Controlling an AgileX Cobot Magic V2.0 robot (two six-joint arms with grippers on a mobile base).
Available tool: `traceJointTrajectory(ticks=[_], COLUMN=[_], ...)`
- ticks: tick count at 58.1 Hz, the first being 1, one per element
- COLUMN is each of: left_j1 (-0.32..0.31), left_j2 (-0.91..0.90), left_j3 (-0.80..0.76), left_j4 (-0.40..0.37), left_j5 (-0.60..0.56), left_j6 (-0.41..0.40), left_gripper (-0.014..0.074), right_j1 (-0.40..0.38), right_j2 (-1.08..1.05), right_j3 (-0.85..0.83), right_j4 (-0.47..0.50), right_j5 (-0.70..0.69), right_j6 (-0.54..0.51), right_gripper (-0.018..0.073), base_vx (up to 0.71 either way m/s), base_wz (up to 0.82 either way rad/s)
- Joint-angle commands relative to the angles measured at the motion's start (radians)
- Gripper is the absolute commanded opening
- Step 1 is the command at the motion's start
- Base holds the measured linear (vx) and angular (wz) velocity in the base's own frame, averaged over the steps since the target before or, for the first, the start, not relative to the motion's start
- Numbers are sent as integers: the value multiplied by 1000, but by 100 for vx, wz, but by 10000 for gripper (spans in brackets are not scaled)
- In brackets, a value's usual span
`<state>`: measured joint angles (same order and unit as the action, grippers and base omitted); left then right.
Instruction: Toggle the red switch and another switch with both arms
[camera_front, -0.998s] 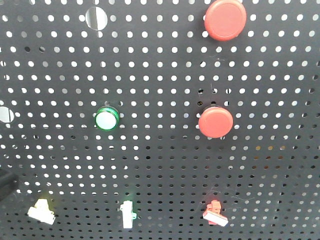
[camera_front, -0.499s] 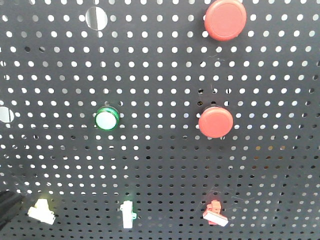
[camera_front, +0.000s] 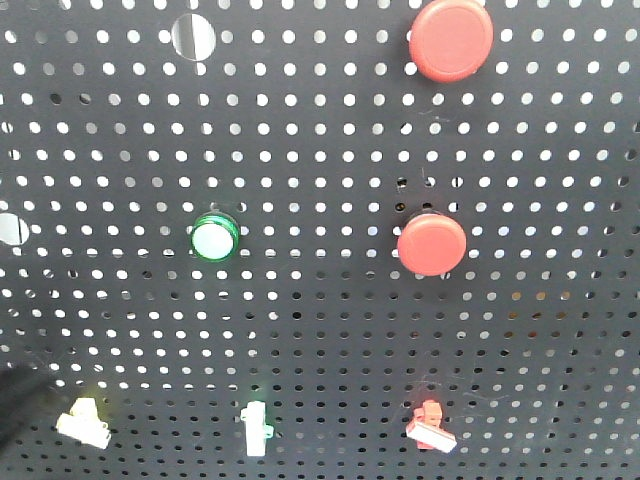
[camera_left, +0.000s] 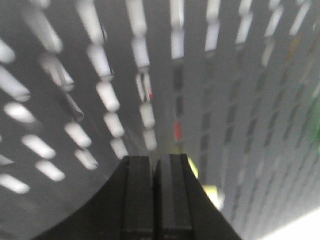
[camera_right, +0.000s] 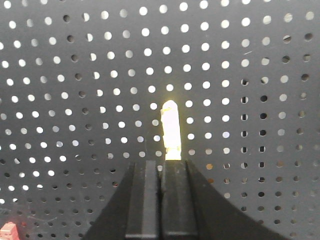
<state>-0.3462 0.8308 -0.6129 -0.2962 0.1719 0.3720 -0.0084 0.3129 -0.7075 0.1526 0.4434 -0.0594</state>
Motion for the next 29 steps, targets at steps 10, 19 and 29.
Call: traceJointTrajectory(ticks=[10,19,29], left_j1=[-7,-7,-7], left_j2=[-1,-46,-106], left_j3=[75,174,225], left_j4=[-27,-39,-39], left_j5=[-156,-200,-153], left_j6=[-48,-89,-95], left_gripper=[3,3,3], right_j1=[-4,-4,-4], right_j2=[18,18,18], right_j3=[-31,-31,-31], right_j4=[2,3,34], right_j5=[-78,-70,-60], right_j6=[-8,-8,-32], right_gripper=[-6,-6,-6], base_vx=[0,0,0], base_wz=[0,0,0])
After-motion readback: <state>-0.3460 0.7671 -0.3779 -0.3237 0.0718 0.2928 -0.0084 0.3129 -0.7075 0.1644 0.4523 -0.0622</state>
